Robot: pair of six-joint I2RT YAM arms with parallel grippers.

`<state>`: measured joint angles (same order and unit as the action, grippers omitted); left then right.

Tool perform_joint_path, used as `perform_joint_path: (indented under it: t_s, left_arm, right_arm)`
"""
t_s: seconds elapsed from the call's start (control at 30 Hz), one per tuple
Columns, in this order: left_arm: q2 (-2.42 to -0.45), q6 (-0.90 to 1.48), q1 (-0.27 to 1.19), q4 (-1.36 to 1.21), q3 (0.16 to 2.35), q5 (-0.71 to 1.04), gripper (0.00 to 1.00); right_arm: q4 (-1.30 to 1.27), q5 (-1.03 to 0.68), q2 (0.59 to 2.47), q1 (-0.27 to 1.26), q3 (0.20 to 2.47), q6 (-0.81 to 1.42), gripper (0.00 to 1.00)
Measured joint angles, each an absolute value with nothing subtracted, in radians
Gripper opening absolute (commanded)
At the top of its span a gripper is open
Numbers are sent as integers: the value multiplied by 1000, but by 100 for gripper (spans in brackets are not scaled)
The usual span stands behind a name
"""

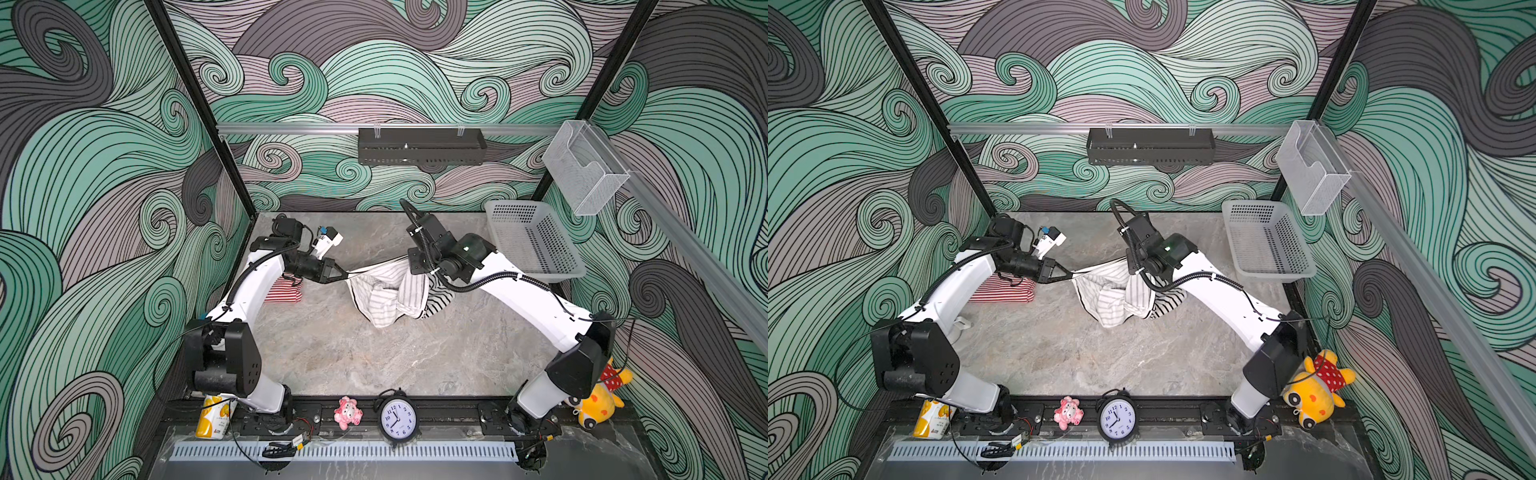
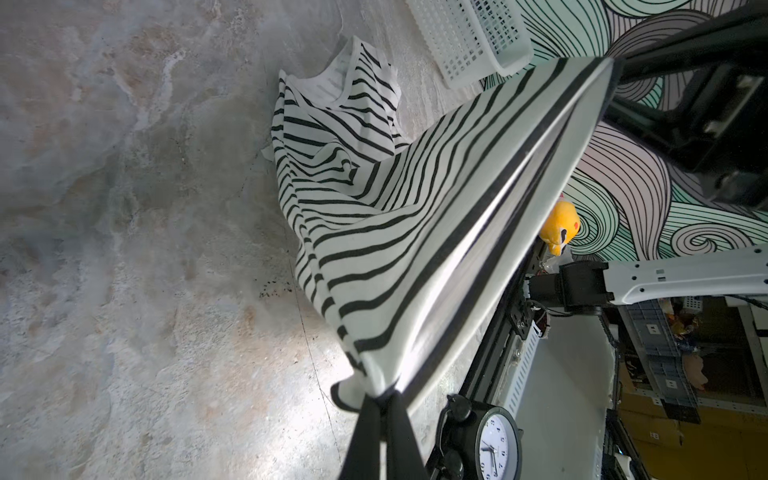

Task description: Fold and stack the tank tops

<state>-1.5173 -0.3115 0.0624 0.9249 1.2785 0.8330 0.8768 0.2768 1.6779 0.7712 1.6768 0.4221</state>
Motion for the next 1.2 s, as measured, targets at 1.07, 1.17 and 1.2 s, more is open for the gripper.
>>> perform_joint_path:
  t_s: [1.07, 1.17, 1.2]
  left_arm:
    - [-1616, -298, 39, 832, 1070, 520, 0]
    - [-1616, -298, 39, 832, 1065, 520, 0]
    - [-1616, -299, 39, 832, 1064, 520, 0]
  right_arm:
    - [286, -135, 1553, 785, 870, 796, 34]
    - [245, -155, 1571, 785, 855, 818, 33]
    - [234, -160, 1576, 785, 849, 824, 33]
